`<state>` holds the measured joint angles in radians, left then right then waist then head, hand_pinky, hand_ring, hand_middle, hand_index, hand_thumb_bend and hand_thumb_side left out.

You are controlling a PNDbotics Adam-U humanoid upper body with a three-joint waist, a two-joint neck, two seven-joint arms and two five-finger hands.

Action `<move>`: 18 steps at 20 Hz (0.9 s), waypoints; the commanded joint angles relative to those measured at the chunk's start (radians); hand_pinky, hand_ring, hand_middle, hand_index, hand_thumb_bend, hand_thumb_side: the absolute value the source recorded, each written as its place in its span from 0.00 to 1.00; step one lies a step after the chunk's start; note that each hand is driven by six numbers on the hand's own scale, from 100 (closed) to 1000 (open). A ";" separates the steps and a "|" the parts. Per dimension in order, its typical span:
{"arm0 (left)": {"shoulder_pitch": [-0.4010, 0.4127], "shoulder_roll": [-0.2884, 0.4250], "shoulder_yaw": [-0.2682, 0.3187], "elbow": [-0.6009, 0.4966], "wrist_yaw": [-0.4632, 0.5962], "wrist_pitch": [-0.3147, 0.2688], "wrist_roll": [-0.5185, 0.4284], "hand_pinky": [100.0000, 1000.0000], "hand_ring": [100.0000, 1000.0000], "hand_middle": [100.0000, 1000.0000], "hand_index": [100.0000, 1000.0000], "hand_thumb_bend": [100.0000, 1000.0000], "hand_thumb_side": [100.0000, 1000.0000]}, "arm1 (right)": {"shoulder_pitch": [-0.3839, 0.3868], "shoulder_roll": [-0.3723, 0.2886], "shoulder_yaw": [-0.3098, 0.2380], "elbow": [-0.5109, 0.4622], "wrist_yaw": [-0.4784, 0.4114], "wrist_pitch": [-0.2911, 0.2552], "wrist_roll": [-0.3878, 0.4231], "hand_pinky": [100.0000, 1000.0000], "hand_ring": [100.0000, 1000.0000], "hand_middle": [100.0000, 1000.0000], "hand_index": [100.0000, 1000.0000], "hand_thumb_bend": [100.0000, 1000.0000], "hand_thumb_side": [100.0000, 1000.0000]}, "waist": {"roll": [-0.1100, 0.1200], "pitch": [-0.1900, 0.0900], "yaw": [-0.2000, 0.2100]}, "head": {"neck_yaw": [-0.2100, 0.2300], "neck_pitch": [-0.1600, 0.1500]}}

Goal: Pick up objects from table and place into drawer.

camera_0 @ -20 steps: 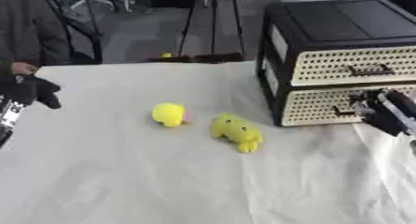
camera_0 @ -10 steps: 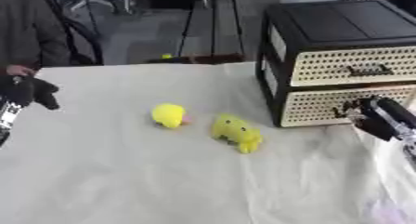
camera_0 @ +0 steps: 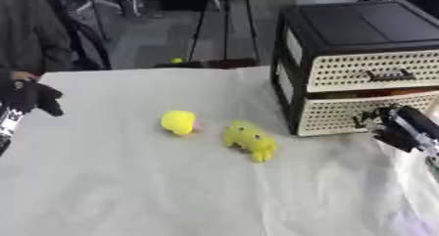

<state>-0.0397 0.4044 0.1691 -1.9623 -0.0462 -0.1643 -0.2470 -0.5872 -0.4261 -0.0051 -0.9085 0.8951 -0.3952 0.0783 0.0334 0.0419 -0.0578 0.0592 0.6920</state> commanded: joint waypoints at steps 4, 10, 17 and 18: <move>-0.008 0.015 0.006 -0.012 0.000 0.000 -0.002 0.48 0.44 0.40 0.60 0.21 0.88 | 0.053 -0.029 0.013 -0.095 0.011 0.000 0.023 0.00 0.04 0.09 0.41 0.00 1.00 | -0.003 -0.005 -0.003 | 0.001 -0.007; -0.008 0.019 0.008 -0.011 -0.002 0.002 -0.004 0.48 0.44 0.40 0.60 0.21 0.88 | 0.125 -0.044 0.013 -0.216 -0.026 0.007 0.044 0.00 0.04 0.09 0.42 0.00 1.00 | -0.013 -0.005 -0.006 | 0.004 -0.009; -0.007 0.023 0.010 -0.010 -0.004 0.004 -0.004 0.48 0.44 0.40 0.60 0.21 0.88 | 0.209 -0.071 0.003 -0.355 -0.082 0.020 0.069 0.00 0.04 0.09 0.42 0.00 1.00 | -0.023 -0.004 -0.008 | 0.010 -0.015; -0.007 0.024 0.011 -0.010 -0.004 0.004 -0.004 0.48 0.44 0.40 0.60 0.21 0.88 | 0.220 -0.076 0.001 -0.373 -0.088 0.021 0.071 0.00 0.04 0.10 0.42 0.00 1.00 | -0.025 -0.004 -0.008 | 0.011 -0.015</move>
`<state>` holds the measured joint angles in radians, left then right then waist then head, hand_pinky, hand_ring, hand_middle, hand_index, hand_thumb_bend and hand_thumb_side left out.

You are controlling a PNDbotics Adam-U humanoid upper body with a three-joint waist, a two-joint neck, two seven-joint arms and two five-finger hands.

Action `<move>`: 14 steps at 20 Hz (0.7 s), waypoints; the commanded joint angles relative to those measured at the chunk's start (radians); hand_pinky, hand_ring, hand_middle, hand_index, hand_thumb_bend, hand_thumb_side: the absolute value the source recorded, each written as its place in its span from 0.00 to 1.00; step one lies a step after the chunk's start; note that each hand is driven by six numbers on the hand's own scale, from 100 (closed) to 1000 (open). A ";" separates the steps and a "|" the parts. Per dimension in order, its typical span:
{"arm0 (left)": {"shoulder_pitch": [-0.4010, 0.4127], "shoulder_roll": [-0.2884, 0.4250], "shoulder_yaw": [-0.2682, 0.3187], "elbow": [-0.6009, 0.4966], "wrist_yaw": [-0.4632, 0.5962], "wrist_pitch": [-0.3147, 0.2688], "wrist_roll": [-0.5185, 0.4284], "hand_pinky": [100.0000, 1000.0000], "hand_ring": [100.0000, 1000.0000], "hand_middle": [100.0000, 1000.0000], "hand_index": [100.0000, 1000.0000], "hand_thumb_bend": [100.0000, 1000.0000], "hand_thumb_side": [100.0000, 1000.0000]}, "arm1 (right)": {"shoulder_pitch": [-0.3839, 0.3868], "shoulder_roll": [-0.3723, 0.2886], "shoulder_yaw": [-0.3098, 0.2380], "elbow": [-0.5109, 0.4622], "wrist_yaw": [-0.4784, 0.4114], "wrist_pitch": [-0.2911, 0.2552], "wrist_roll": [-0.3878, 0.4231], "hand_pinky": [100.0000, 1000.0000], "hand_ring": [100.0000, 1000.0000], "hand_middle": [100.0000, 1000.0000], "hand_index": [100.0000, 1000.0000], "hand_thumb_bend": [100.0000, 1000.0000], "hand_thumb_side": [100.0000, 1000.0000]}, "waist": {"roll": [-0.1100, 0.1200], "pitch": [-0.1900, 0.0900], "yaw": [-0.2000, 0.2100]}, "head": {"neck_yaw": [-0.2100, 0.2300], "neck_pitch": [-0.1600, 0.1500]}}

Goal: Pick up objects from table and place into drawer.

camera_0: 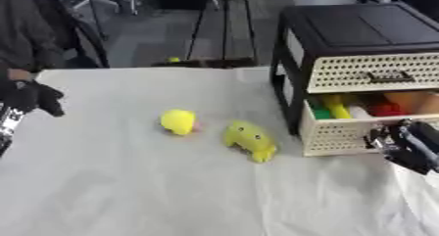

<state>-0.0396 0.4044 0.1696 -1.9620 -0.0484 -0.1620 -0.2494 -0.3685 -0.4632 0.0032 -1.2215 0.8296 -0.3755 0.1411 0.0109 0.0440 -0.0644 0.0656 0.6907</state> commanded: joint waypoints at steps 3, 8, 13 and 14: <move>-0.008 0.026 0.011 -0.010 -0.003 0.002 -0.001 0.48 0.44 0.40 0.60 0.21 0.88 | 0.033 -0.055 -0.012 -0.112 -0.042 0.005 0.012 0.00 0.04 0.10 0.42 0.00 1.00 | -0.006 -0.006 -0.003 | 0.005 -0.016; -0.007 0.029 0.012 -0.010 -0.006 0.003 -0.002 0.48 0.44 0.40 0.60 0.21 0.88 | 0.082 -0.080 -0.021 -0.177 -0.065 0.013 0.022 0.00 0.04 0.09 0.42 0.00 1.00 | -0.013 -0.004 -0.006 | 0.007 -0.017; -0.007 0.031 0.013 -0.009 -0.008 0.004 -0.003 0.48 0.44 0.40 0.60 0.21 0.89 | 0.121 -0.092 -0.031 -0.211 -0.085 0.022 0.029 0.00 0.04 0.10 0.42 0.00 1.00 | -0.016 -0.004 -0.011 | 0.009 -0.019; -0.008 0.031 0.013 -0.009 -0.009 0.004 -0.004 0.48 0.44 0.40 0.60 0.20 0.89 | 0.126 -0.093 -0.032 -0.214 -0.088 0.023 0.031 0.00 0.05 0.11 0.43 0.00 1.00 | -0.016 -0.004 -0.011 | 0.009 -0.019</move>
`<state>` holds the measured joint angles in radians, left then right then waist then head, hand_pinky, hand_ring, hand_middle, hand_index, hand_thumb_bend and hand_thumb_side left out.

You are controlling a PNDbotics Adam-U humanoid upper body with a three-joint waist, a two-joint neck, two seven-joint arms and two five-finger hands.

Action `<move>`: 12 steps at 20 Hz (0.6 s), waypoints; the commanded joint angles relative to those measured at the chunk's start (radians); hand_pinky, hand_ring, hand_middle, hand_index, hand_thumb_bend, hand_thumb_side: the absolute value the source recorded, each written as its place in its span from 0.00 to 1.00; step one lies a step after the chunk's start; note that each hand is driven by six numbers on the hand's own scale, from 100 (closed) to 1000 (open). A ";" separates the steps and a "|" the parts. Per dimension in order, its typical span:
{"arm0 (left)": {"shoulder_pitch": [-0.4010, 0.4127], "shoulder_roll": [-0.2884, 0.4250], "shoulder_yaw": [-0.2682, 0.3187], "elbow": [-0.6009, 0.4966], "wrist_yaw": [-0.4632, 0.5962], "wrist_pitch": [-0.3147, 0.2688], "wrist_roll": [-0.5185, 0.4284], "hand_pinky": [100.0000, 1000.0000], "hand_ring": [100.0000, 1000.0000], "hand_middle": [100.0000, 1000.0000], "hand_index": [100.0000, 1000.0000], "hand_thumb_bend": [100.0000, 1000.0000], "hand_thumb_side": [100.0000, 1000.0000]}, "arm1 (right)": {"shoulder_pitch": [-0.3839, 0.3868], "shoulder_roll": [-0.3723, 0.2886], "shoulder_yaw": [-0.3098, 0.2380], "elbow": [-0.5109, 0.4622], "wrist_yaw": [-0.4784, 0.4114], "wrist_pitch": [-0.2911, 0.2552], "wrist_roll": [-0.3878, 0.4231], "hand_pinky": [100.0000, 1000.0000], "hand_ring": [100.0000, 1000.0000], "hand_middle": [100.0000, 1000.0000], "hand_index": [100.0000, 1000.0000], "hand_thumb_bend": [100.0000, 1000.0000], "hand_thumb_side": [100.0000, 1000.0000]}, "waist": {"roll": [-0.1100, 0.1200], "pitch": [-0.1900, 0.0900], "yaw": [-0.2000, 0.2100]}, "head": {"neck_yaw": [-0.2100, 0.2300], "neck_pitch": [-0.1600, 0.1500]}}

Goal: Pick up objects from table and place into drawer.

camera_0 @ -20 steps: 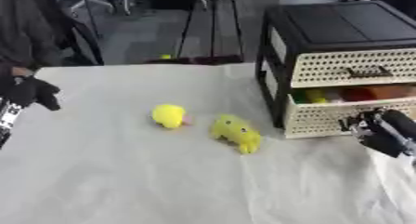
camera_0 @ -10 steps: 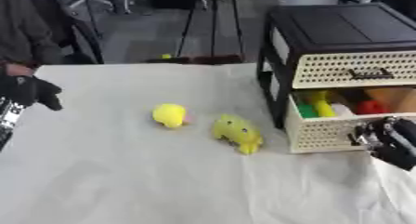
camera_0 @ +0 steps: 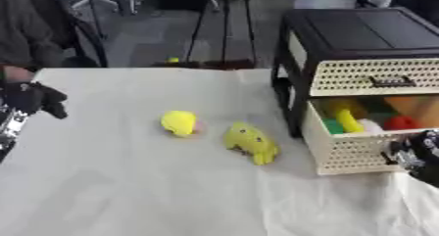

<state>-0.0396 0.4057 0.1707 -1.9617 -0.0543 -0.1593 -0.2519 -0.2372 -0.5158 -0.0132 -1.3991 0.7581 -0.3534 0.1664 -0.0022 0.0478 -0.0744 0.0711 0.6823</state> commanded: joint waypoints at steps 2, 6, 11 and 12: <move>-0.007 0.030 0.013 -0.009 -0.004 0.001 -0.002 0.48 0.44 0.40 0.60 0.20 0.89 | 0.007 -0.038 -0.016 -0.045 -0.025 0.000 0.008 0.00 0.08 0.14 0.46 0.00 1.00 | -0.002 -0.007 -0.003 | 0.005 -0.011; -0.007 0.031 0.014 -0.010 -0.005 0.000 -0.002 0.48 0.44 0.40 0.60 0.20 0.89 | 0.028 -0.033 -0.017 -0.069 -0.038 -0.003 0.010 0.00 0.12 0.18 0.51 0.00 1.00 | -0.001 -0.006 -0.006 | 0.006 -0.009; -0.007 0.030 0.013 -0.009 -0.006 0.000 -0.004 0.48 0.44 0.40 0.60 0.20 0.89 | 0.052 -0.019 -0.032 -0.114 -0.057 -0.004 -0.075 0.06 0.23 0.29 0.62 0.00 1.00 | 0.000 -0.006 -0.010 | 0.008 -0.011; -0.006 0.031 0.013 -0.009 -0.006 -0.001 -0.004 0.48 0.44 0.40 0.60 0.20 0.89 | 0.058 -0.016 -0.036 -0.124 -0.060 -0.001 -0.108 0.08 0.24 0.30 0.62 0.00 1.00 | 0.000 -0.006 -0.010 | 0.009 -0.011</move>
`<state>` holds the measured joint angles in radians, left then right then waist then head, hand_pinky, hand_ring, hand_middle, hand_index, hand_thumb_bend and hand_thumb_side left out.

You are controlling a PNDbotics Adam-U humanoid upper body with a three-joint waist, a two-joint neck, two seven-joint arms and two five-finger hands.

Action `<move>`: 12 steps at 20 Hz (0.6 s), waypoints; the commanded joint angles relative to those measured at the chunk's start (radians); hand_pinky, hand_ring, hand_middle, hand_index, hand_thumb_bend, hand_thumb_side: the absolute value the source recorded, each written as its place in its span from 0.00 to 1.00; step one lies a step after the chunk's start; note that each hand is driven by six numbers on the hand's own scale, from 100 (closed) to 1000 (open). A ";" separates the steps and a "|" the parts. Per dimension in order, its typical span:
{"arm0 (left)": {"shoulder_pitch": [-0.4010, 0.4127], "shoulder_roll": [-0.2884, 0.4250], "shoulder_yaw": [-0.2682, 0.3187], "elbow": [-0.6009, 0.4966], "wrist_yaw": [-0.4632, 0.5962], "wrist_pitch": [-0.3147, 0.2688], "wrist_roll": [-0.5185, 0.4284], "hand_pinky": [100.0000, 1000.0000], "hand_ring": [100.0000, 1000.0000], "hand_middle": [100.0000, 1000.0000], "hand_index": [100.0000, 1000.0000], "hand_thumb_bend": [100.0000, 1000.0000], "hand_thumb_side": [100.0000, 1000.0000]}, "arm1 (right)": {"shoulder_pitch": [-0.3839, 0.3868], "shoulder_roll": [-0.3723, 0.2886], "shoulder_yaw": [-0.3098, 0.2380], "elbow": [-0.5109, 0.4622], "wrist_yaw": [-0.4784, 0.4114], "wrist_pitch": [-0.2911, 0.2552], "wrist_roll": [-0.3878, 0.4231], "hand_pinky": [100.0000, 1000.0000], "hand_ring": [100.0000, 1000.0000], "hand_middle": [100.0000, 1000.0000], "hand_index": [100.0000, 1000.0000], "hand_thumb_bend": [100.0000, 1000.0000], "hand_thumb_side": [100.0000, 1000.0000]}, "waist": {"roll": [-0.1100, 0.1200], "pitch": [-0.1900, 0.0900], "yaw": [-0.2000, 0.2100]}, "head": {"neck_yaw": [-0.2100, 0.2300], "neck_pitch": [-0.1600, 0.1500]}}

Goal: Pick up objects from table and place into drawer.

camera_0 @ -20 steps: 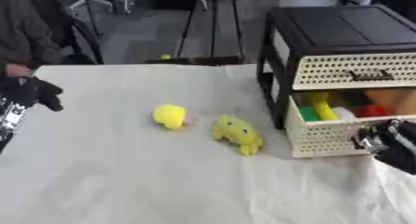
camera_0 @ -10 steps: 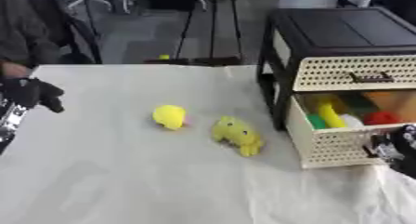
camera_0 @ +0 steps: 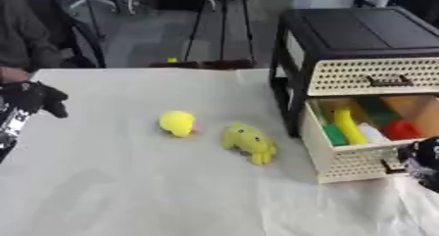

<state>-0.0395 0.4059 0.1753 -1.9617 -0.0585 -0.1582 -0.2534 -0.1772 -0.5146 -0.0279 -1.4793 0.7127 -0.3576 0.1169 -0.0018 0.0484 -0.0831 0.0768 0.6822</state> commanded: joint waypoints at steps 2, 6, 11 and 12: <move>-0.005 0.034 0.006 -0.008 -0.003 -0.003 -0.003 0.48 0.44 0.40 0.60 0.20 0.89 | 0.011 -0.014 -0.030 -0.063 -0.019 0.012 -0.120 0.08 0.25 0.30 0.63 0.00 1.00 | 0.000 -0.007 -0.004 | 0.003 -0.009; -0.022 0.053 -0.008 -0.005 -0.010 -0.008 -0.007 0.48 0.44 0.41 0.60 0.20 0.88 | 0.033 -0.014 -0.047 -0.100 -0.030 0.030 -0.200 0.09 0.26 0.31 0.62 0.00 1.00 | 0.001 -0.008 -0.012 | 0.008 -0.007; -0.093 0.124 -0.058 0.020 -0.039 -0.020 -0.019 0.49 0.46 0.43 0.62 0.20 0.85 | 0.041 -0.020 -0.061 -0.134 -0.046 0.044 -0.239 0.10 0.27 0.31 0.62 0.00 1.00 | 0.002 -0.011 -0.026 | 0.022 -0.003; -0.115 0.147 -0.071 0.034 -0.053 -0.024 -0.021 0.49 0.46 0.43 0.62 0.20 0.84 | 0.041 -0.021 -0.062 -0.139 -0.048 0.046 -0.242 0.10 0.27 0.32 0.62 0.00 1.00 | 0.002 -0.012 -0.030 | 0.025 -0.003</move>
<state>-0.1393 0.5007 0.1134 -1.9277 -0.0987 -0.1759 -0.2709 -0.1302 -0.5069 -0.0750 -1.5899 0.6800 -0.3143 -0.1141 -0.0010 0.0449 -0.1133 0.0961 0.6825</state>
